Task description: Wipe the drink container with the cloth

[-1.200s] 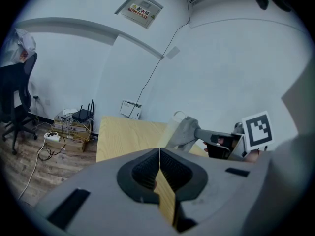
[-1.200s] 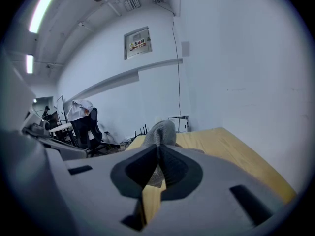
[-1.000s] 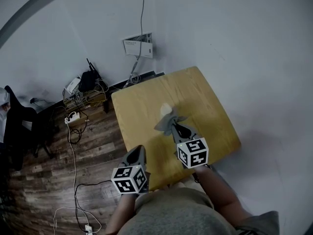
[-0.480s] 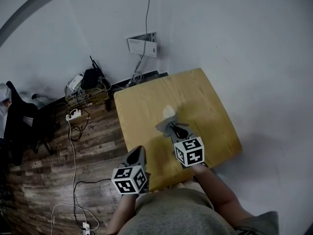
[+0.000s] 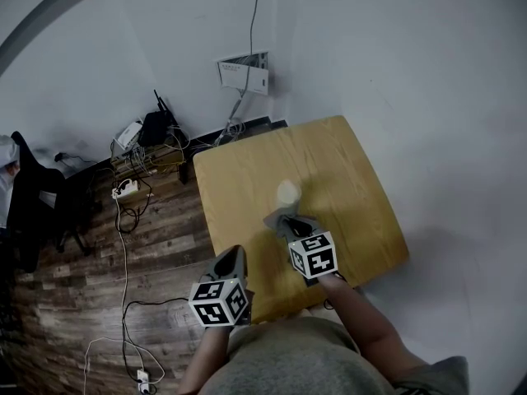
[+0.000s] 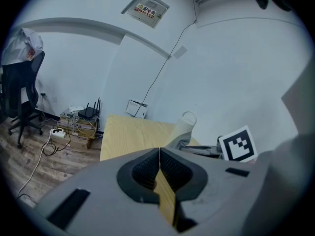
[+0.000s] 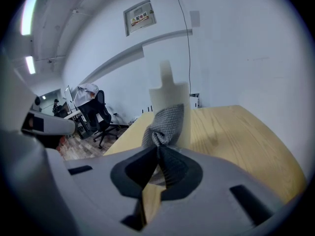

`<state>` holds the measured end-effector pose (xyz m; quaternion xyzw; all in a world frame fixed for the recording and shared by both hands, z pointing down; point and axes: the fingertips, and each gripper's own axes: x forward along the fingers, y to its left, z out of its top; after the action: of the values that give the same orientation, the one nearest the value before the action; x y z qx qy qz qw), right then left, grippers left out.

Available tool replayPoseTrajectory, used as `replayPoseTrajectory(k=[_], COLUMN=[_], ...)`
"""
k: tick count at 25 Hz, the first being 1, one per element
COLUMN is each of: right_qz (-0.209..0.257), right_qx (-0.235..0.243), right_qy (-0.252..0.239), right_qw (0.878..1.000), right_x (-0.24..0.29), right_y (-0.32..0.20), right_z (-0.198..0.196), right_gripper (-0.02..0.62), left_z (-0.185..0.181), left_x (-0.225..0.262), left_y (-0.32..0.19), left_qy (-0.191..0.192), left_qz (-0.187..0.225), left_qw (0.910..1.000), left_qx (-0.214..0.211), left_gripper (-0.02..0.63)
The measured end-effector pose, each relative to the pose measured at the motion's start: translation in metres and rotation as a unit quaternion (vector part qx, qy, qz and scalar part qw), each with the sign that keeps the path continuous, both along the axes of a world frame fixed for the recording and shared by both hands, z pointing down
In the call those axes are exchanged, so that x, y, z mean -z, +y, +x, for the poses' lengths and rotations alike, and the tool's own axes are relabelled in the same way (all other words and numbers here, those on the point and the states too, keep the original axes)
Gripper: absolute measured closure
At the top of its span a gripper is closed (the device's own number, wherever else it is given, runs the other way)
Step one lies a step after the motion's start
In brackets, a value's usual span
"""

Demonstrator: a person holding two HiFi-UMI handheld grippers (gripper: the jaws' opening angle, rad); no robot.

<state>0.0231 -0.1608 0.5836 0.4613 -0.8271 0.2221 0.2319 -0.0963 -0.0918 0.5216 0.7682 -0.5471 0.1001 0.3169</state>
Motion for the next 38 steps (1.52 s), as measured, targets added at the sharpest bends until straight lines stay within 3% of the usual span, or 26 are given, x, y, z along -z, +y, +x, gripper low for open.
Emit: replayPoseTrajectory(k=[22, 31, 38], right_qz=[-0.077, -0.076, -0.046], right_qx=[0.035, 0.039, 0.069], right_qy=[0.045, 0.053, 0.03], right_qw=[0.995, 0.995, 0.996], right_x=[-0.07, -0.073, -0.044], right_y=[-0.009, -0.005, 0.008], right_z=[-0.008, -0.013, -0.038], right_gripper=[0.586, 0.586, 0.586], left_z=[-0.01, -0.014, -0.018], left_x=[-0.009, -0.01, -0.006], left_y=[-0.008, -0.005, -0.002], left_qy=[-0.003, -0.004, -0.004], left_qz=[-0.016, -0.014, -0.008], left_qw=[0.9997, 0.9997, 0.9997], left_qx=[0.02, 0.021, 0.022], left_gripper=[0.603, 0.603, 0.603])
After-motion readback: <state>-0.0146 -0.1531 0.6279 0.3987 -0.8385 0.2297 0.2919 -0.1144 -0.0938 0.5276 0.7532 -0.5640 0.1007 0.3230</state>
